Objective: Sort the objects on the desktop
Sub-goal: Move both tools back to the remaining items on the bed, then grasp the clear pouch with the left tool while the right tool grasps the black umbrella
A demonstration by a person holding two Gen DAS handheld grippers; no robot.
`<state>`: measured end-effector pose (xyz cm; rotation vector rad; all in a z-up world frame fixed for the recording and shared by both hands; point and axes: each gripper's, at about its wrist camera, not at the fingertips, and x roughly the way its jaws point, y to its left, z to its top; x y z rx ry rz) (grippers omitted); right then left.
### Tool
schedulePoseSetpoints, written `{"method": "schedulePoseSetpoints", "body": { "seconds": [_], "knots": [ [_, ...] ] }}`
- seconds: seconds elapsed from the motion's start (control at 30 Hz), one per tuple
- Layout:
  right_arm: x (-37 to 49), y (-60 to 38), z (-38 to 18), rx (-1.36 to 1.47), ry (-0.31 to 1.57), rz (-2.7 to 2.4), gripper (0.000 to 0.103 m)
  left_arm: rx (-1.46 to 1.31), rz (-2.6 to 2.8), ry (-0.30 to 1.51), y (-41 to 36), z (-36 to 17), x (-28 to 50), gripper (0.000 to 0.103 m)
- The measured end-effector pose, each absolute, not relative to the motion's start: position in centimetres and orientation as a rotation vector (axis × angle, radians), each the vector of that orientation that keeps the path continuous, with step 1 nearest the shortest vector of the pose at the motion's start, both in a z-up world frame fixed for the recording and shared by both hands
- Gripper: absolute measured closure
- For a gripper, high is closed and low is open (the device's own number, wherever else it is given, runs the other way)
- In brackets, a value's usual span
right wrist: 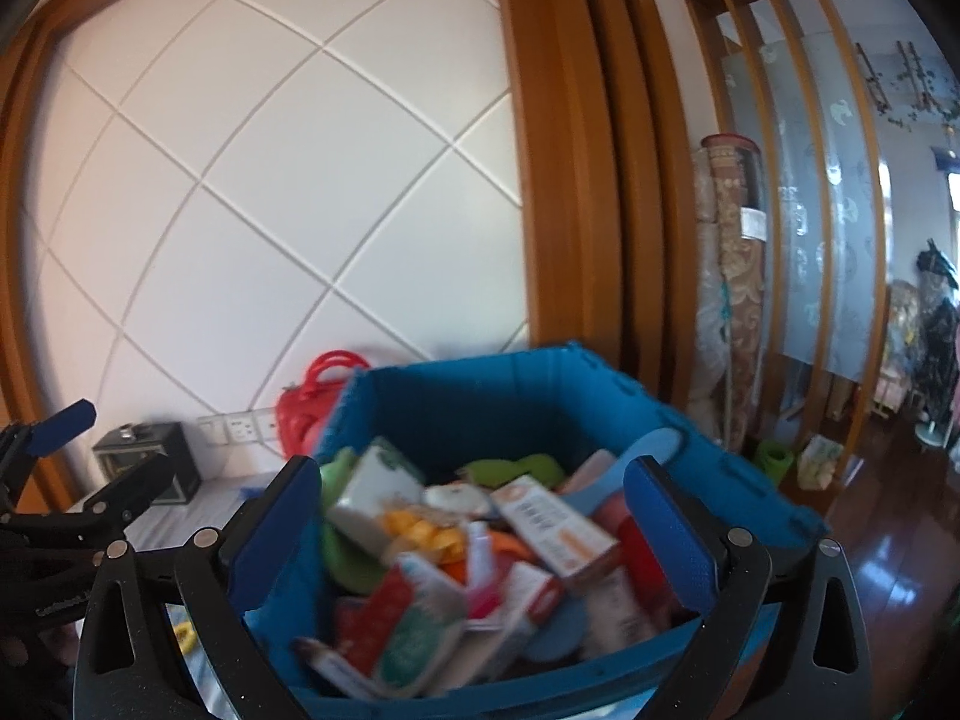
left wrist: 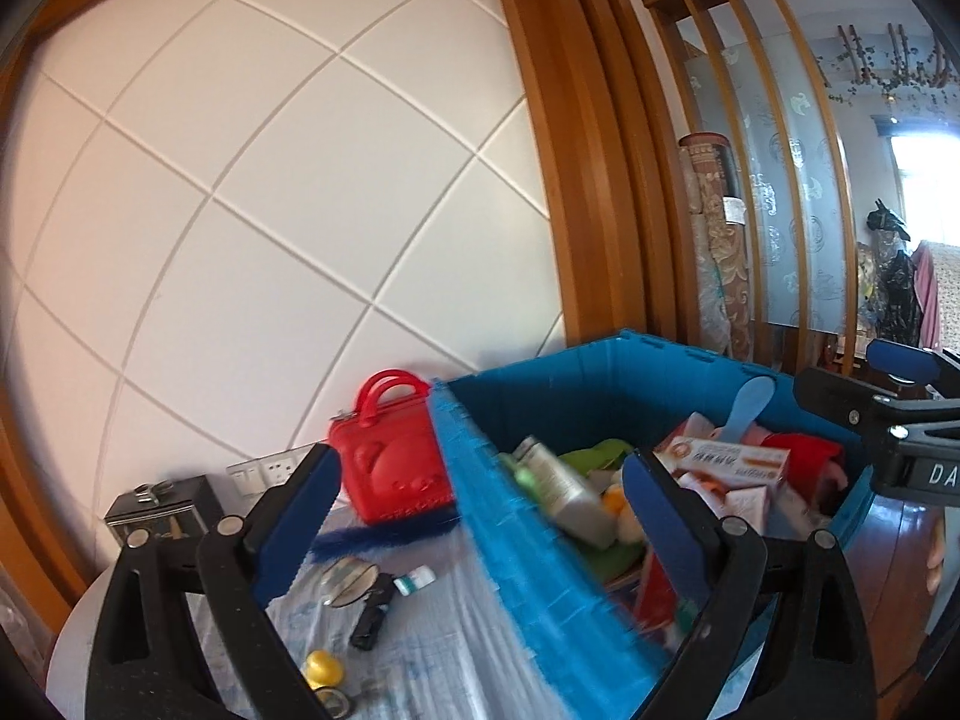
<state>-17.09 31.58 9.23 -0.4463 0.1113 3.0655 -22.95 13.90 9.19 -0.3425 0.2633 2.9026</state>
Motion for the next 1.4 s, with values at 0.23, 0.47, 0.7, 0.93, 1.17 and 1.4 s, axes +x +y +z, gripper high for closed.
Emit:
{"method": "schedulePoseSetpoints", "body": {
  "seconds": [0.23,0.47,0.7,0.93,1.17,1.4],
  "knots": [
    [-17.2,24.0,9.5,-0.456,0.096,3.14,0.001,-0.382,2.977,0.277,5.2,8.2,-22.4,0.007],
    [-19.5,14.5,7.9,-0.508,0.074,3.249,0.0,-0.562,3.151,0.349,-9.3,3.8,-24.0,0.007],
    [-27.0,6.6,2.7,-0.793,0.004,3.275,0.0,-0.753,3.225,0.28,-17.7,0.0,-27.3,0.007],
    [-38.6,1.4,-6.6,-1.151,-0.127,3.158,0.002,-0.821,3.177,0.257,-19.0,-3.6,-32.4,0.007],
    [-49.5,-0.8,-19.2,-1.586,-0.112,2.935,0.034,-0.886,3.025,0.314,-17.0,-8.8,-41.1,0.007],
    [-53.6,0.4,-26.0,-1.723,0.082,2.835,0.041,-0.896,2.719,0.399,-13.7,-15.1,-53.4,0.007]
  ]
}}
